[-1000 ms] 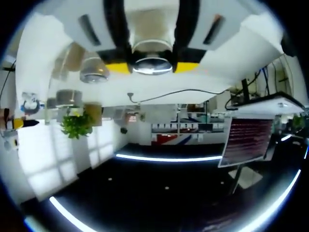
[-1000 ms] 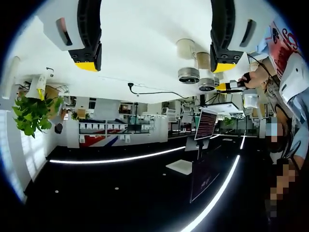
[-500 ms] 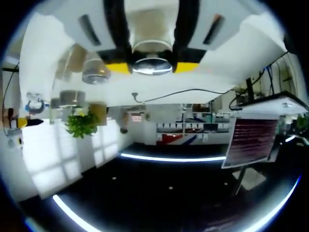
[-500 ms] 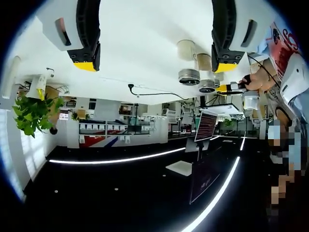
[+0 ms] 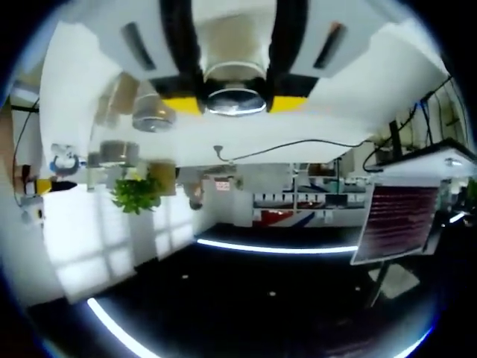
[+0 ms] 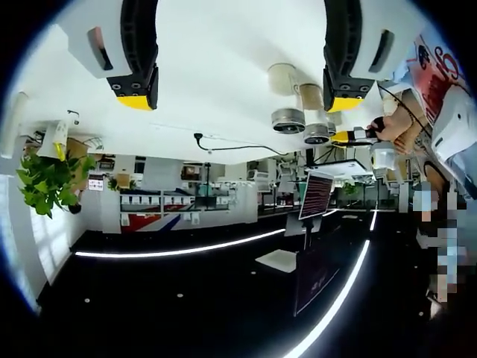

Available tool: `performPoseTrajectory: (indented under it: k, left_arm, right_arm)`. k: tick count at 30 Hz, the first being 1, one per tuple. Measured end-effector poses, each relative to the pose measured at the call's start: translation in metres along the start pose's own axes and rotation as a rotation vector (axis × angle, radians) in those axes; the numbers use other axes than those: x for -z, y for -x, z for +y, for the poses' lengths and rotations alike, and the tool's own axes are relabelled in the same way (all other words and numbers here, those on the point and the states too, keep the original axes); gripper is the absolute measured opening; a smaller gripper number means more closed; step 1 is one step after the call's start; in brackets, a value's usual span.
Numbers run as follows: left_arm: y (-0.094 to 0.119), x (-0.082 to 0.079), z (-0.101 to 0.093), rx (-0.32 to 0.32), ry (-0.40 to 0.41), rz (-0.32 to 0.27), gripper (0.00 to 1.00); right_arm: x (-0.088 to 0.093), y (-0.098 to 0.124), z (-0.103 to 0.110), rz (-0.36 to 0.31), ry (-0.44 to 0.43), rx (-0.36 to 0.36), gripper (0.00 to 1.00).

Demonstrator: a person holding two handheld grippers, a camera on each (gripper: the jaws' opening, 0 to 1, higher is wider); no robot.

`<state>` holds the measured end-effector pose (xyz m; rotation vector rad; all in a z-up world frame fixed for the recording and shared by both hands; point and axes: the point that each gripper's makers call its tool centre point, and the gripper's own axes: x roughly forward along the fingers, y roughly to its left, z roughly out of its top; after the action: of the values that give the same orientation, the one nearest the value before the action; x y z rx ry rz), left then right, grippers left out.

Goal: Rotate the seasoning bottle until the label or dispensing opening points toward the visible target arrow and the bottle remains upright within the marked orientation range

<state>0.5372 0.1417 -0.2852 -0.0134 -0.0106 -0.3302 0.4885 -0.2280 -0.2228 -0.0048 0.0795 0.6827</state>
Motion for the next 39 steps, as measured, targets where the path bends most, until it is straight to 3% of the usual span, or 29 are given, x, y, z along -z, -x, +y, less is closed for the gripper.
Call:
performPoseTrajectory:
  k: [6, 11, 15, 22, 39]
  left_arm:
    - [-0.001, 0.000, -0.001, 0.034, 0.000, -0.001, 0.34]
    - [-0.002, 0.001, -0.002, 0.057, 0.004, -0.003, 0.34]
    - [-0.004, 0.001, -0.004, 0.075, 0.006, 0.001, 0.34]
    - [-0.003, 0.002, -0.005, 0.150, -0.005, 0.022, 0.34]
    - [-0.004, 0.001, -0.009, 0.322, -0.014, 0.030, 0.34]
  right_arm:
    - [-0.003, 0.005, -0.007, -0.003, 0.041, 0.058, 0.99]
    - [-0.004, 0.005, -0.007, -0.012, 0.026, 0.055, 0.99]
    - [-0.013, 0.007, -0.010, -0.063, -0.008, 0.069, 0.99]
    - [-0.013, 0.010, -0.016, -0.052, 0.012, 0.090, 0.99]
    - [-0.009, 0.002, -0.002, -0.020, 0.052, 0.042, 0.99]
